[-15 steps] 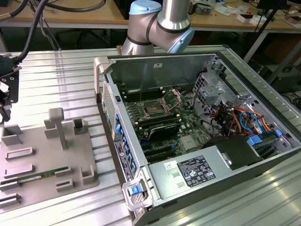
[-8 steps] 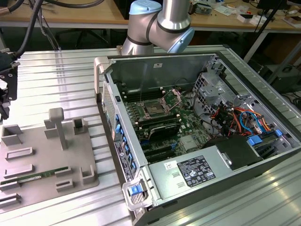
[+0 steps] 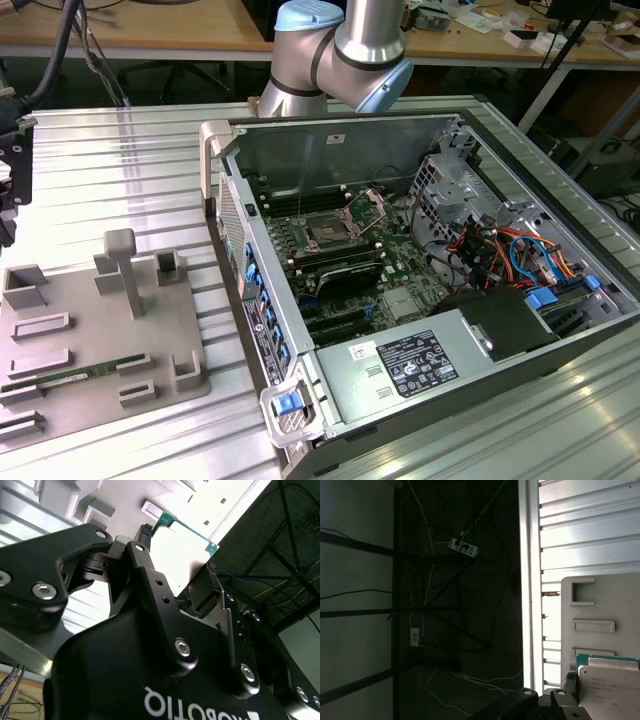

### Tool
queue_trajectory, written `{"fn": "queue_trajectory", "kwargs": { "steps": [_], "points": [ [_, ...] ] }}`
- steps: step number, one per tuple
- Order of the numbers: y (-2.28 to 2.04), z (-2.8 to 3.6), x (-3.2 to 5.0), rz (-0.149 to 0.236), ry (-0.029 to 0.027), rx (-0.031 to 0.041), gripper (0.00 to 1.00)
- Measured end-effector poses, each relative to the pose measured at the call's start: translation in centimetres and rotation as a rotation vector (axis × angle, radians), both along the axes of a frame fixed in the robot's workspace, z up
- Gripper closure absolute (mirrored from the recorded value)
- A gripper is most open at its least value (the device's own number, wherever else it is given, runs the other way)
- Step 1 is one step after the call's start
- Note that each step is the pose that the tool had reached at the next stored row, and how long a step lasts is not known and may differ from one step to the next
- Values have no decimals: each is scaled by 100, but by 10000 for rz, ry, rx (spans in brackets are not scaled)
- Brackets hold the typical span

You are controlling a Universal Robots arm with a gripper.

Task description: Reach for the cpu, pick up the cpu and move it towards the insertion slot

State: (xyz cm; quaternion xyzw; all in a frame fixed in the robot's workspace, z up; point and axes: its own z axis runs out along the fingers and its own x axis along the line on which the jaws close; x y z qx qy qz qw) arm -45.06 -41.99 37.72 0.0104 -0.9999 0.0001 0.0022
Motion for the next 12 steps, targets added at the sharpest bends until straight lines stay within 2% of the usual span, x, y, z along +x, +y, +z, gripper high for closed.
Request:
{"fn": "queue_trajectory", "kwargs": {
  "steps": [12],
  "points": [
    [0,1,109,0,1,-1,45]
  ]
}}
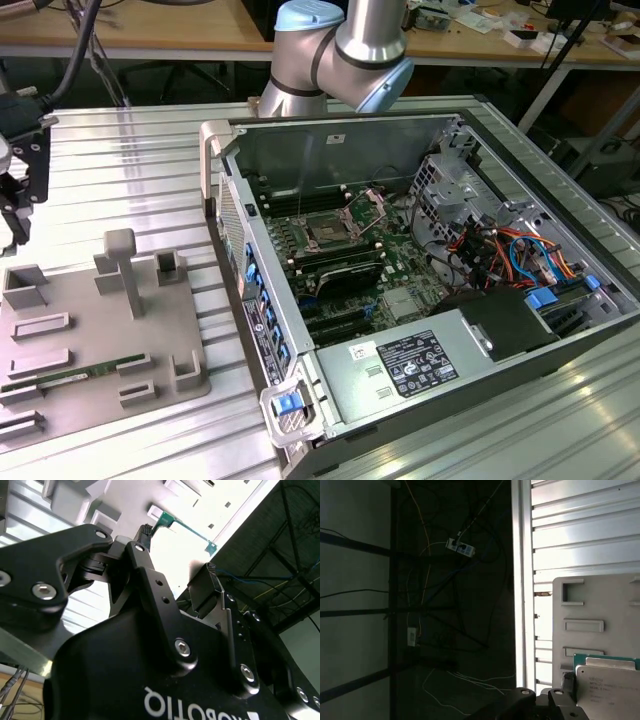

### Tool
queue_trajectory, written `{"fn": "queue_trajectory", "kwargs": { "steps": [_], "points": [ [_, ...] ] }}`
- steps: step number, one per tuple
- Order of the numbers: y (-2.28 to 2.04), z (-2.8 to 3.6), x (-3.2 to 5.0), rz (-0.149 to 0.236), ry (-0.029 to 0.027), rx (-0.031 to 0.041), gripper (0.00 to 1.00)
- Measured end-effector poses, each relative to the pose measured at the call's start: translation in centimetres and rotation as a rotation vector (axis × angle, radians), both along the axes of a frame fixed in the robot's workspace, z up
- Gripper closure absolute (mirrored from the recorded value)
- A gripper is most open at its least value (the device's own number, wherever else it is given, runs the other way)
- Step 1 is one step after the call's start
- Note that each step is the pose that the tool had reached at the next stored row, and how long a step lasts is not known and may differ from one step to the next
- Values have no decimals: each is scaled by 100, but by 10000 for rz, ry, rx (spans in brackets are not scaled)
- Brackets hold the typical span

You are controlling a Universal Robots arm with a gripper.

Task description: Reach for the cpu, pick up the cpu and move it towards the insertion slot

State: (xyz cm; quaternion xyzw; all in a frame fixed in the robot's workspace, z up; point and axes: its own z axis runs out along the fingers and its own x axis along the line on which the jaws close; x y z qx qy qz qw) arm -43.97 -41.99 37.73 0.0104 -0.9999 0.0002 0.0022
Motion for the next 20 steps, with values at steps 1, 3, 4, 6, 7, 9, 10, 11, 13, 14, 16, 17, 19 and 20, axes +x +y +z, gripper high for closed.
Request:
{"fn": "queue_trajectory", "kwargs": {
  "steps": [1,3,4,6,7,9,10,11,13,14,16,17,19,20],
  "points": [
    [0,1,7,0,1,-1,45],
    [0,0,15,0,0,0,45],
    [0,0,19,1,0,-1,45],
    [0,0,24,1,0,0,45],
    [0,1,25,0,1,-1,45],
    [0,1,33,1,0,0,45],
    [0,0,35,0,0,0,45],
    [0,1,37,0,1,0,45],
    [0,1,41,1,0,0,45],
    [0,1,41,0,1,-1,45],
    [0,1,42,0,1,0,45],
    [0,1,42,1,0,-1,45],
    [0,1,45,1,0,0,45],
    [0,0,49,2,-1,0,45]
  ]
}}
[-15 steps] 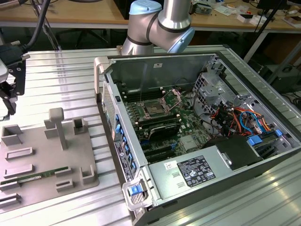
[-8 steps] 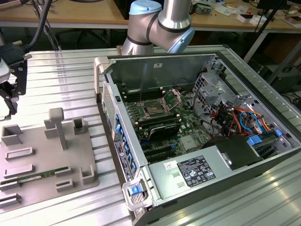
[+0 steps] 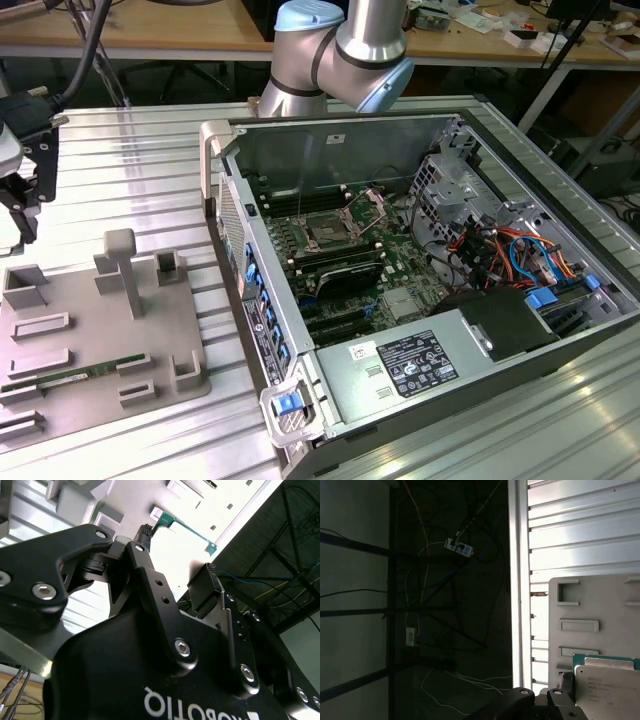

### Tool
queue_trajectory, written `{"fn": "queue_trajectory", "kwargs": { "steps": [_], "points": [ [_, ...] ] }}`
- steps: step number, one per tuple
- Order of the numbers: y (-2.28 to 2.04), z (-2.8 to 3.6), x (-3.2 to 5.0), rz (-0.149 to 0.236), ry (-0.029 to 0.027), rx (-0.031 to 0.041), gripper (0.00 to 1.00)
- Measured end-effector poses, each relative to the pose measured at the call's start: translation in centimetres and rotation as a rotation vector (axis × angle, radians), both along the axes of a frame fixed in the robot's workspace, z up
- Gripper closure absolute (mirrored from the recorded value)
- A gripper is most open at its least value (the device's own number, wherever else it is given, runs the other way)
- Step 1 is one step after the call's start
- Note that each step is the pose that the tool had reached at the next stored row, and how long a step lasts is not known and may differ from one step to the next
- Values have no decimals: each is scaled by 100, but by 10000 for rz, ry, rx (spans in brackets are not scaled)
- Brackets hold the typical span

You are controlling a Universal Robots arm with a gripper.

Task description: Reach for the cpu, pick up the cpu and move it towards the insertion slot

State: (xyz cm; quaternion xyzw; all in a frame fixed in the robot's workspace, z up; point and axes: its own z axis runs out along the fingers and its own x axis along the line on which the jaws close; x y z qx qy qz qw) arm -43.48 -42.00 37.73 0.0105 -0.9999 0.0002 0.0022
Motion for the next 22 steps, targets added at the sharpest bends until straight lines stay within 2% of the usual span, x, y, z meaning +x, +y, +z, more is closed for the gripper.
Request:
{"fn": "queue_trajectory", "kwargs": {
  "steps": [9,15,18,22],
  "points": [
    [0,5,45,-3,3,-1,45],
    [0,66,47,-2,2,-1,45],
    [0,74,54,-1,1,0,45],
    [0,75,126,-1,2,-1,45]
  ]
}}
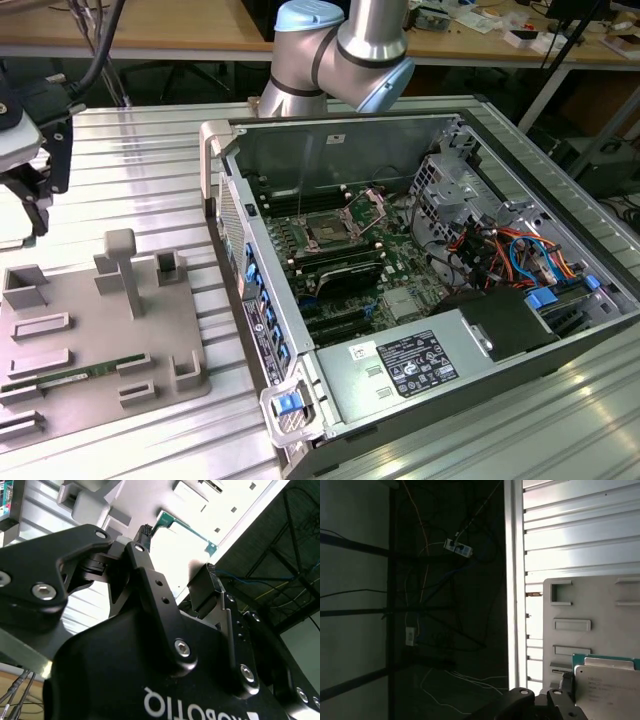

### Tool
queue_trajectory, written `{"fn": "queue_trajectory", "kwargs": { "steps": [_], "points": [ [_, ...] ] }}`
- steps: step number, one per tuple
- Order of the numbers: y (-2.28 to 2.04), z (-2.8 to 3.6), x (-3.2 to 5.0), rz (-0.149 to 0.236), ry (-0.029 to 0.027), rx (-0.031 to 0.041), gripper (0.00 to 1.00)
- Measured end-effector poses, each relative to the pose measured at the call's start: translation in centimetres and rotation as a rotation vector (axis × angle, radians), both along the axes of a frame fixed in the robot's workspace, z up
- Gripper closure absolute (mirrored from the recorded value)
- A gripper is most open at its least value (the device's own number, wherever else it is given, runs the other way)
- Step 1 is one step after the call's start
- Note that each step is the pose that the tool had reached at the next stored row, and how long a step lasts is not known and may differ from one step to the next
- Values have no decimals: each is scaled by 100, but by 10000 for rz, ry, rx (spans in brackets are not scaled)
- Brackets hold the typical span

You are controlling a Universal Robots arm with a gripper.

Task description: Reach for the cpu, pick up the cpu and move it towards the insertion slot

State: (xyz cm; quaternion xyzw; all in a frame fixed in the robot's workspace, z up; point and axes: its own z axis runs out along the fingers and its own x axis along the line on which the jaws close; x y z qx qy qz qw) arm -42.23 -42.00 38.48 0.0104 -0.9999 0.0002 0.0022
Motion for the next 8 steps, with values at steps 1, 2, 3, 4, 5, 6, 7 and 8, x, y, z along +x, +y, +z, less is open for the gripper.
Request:
{"fn": "queue_trajectory", "kwargs": {
  "steps": [1,2,3,4,5,6,7,8],
  "points": [
    [0,0,20,0,0,0,45],
    [0,0,97,0,0,1,45],
    [0,0,172,0,0,0,45],
    [0,-1,238,0,-1,1,45],
    [0,0,253,0,0,0,45],
    [0,0,263,0,0,1,45],
    [0,0,271,0,-1,1,45],
    [0,0,284,0,0,1,45]
  ]
}}
